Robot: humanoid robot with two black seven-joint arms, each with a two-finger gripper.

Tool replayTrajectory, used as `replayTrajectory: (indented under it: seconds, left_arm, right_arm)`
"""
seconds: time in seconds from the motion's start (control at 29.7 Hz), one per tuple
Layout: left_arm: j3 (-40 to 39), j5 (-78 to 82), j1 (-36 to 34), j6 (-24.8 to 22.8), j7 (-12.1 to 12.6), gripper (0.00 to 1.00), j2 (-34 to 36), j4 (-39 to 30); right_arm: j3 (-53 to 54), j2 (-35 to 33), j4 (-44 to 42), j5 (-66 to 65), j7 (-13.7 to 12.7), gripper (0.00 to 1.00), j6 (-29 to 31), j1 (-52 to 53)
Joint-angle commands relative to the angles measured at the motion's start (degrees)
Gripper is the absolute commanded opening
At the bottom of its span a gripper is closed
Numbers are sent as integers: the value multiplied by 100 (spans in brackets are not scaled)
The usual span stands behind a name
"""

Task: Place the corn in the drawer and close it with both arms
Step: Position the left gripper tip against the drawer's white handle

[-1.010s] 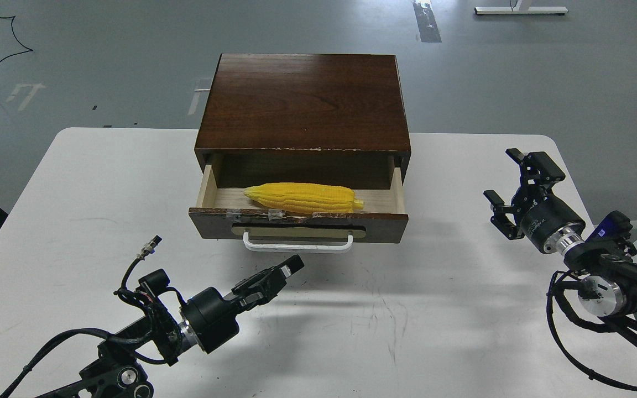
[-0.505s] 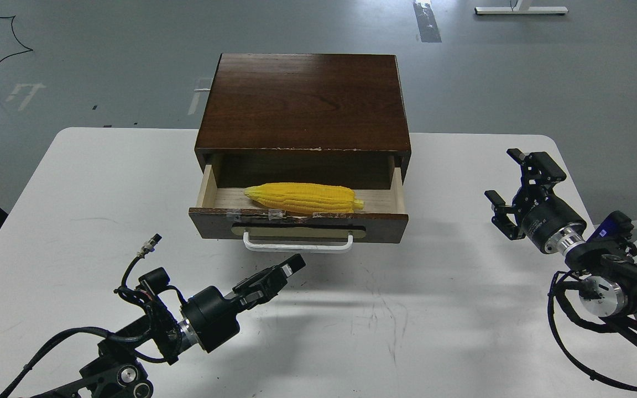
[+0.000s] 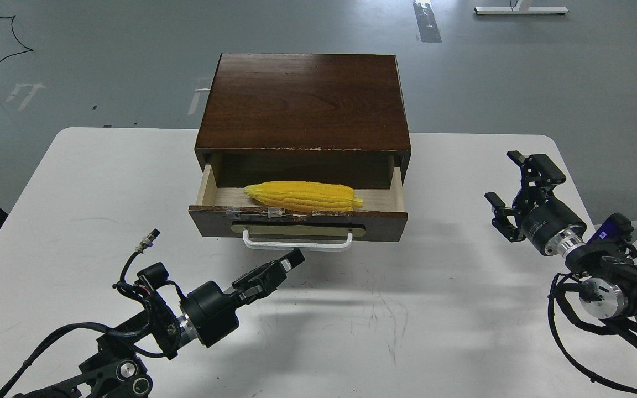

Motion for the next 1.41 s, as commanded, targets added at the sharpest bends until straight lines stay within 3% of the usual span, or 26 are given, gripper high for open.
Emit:
replayTrajectory:
  seconds: [0.0, 1.38]
  left_arm:
    - [0, -81, -83, -8, 10, 0, 1, 0]
    - [0, -231, -312, -307, 1, 0, 10, 193]
  right_arm:
    - [0, 10, 0, 0, 0, 100, -1, 0]
    - [18, -8, 8, 0, 0, 100, -1, -35]
